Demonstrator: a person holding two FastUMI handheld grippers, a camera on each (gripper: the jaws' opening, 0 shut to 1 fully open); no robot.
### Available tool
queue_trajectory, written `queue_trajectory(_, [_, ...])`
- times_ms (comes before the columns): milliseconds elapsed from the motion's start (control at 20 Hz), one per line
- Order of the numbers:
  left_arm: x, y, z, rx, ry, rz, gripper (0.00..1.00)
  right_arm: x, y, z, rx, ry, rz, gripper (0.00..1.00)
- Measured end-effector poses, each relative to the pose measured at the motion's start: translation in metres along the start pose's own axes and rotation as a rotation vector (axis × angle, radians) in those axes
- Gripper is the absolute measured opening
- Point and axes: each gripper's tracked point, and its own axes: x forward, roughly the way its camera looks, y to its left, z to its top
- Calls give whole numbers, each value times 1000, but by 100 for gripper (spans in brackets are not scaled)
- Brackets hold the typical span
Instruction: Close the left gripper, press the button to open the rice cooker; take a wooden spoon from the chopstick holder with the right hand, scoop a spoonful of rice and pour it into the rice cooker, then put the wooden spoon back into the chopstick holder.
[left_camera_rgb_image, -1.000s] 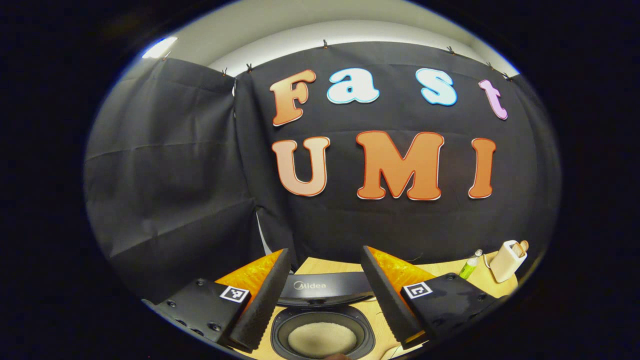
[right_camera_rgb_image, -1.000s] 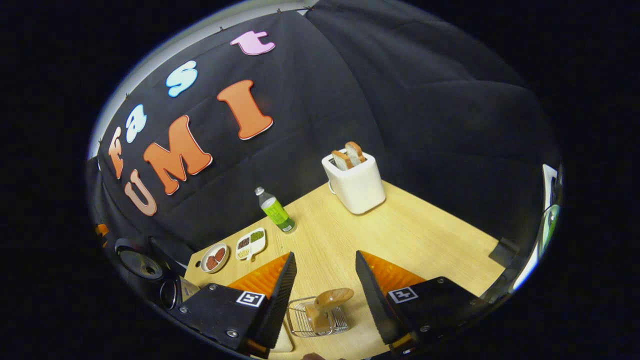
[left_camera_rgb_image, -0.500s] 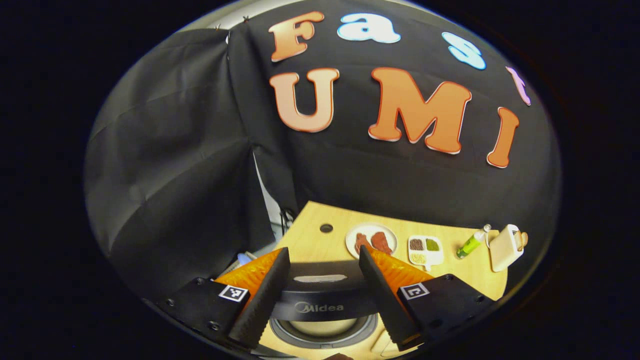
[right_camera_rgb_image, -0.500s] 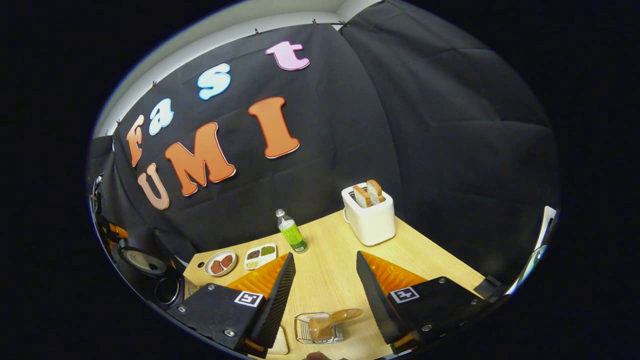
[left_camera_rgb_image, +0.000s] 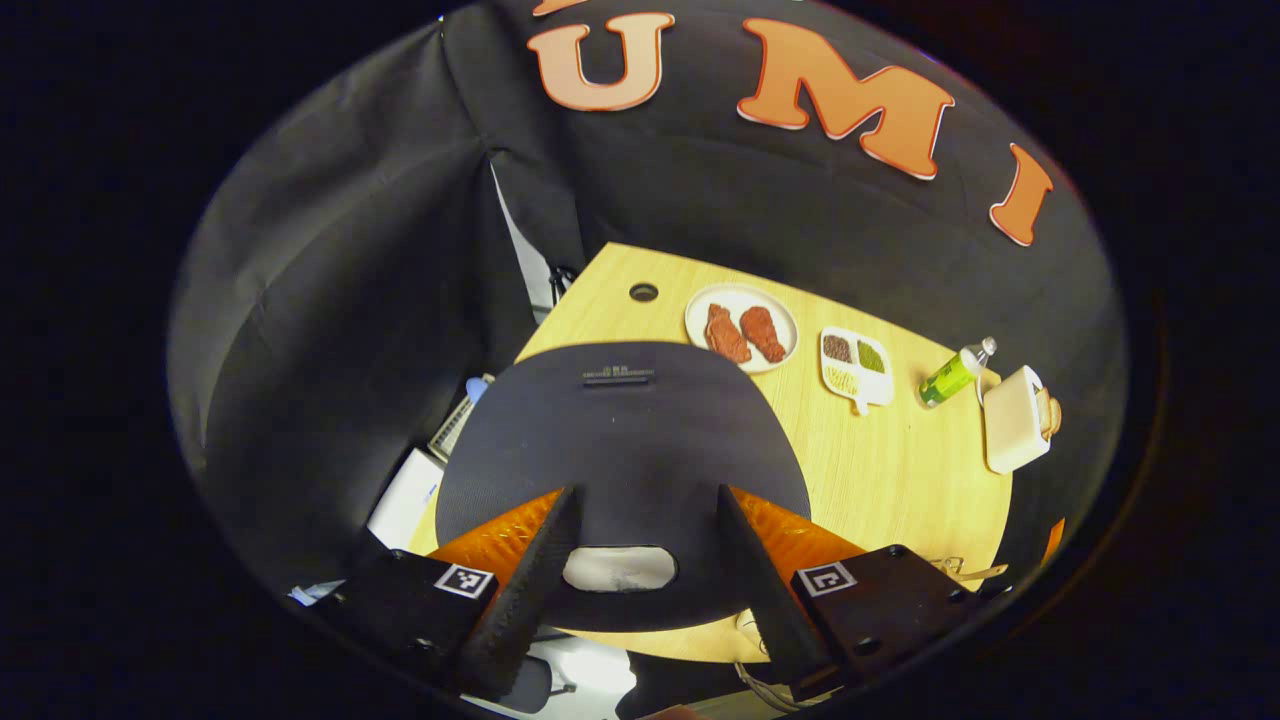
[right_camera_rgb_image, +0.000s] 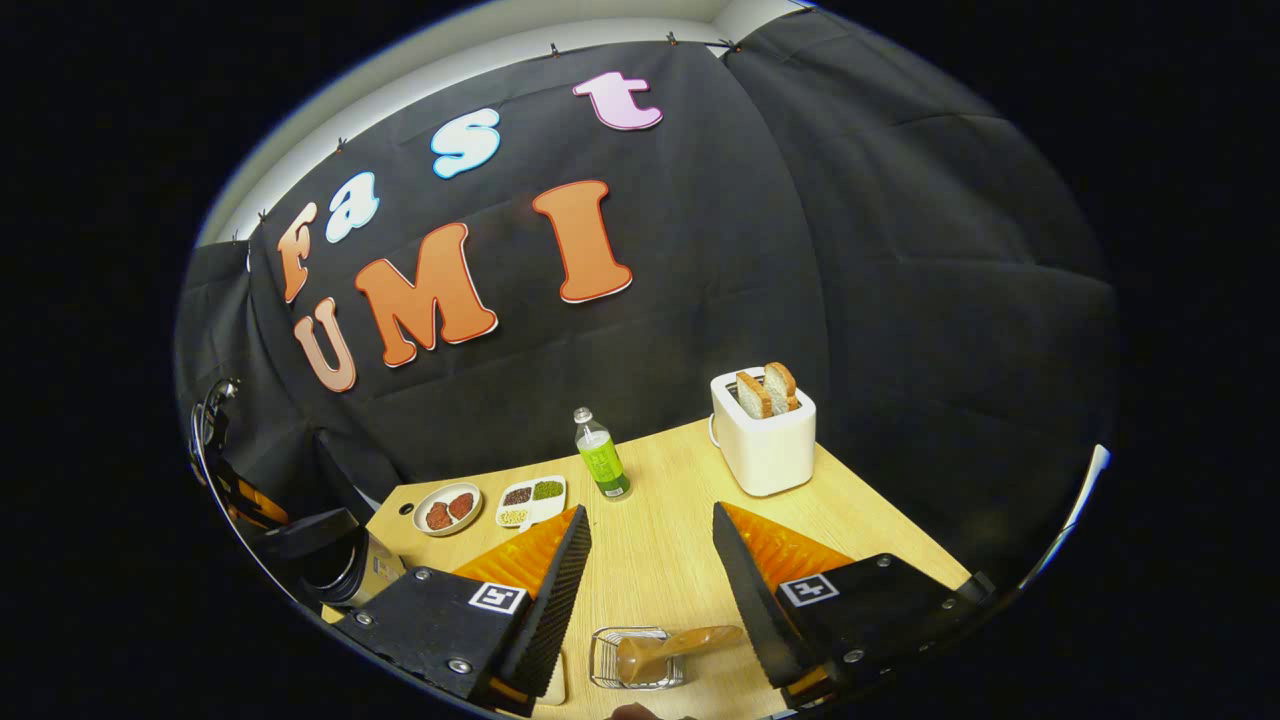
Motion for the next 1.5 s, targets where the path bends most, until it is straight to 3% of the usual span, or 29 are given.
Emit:
queue_trajectory(50, [7,0,-9,4,26,4,94,1,3,-1,-1,2,8,77])
queue_trajectory(150, [22,0,-24,0,81,10,91,2,6,-3,-11,5,16,77])
queue_trajectory(200, [30,0,-33,-3,110,11,95,2,7,-4,-18,8,14,77])
queue_trajectory(250, [34,-1,-42,-11,145,15,91,3,8,-6,-23,10,17,77])
queue_trajectory(550, [36,-4,-35,-11,133,26,92,4,18,-10,-47,17,26,77])
queue_trajectory(600, [37,-4,-36,-12,132,25,99,4,20,-9,-50,15,30,77])
queue_trajectory(650, [37,-2,-36,-12,127,25,94,5,22,-8,-53,15,30,77])
queue_trajectory(900, [37,-3,-37,-5,81,28,96,10,35,-5,-72,9,53,77])
queue_trajectory(1100, [32,-3,-27,10,-110,31,94,10,47,8,-104,-18,75,77])
queue_trajectory(1200, [14,-13,-7,19,-276,-3,94,7,54,22,-129,-57,85,77])
queue_trajectory(1350, [-38,-20,33,90,-542,25,95,5,69,44,-170,-131,99,77])
queue_trajectory(1500, [-104,-39,57,142,-758,2,95,-1,86,70,-211,-212,116,77])
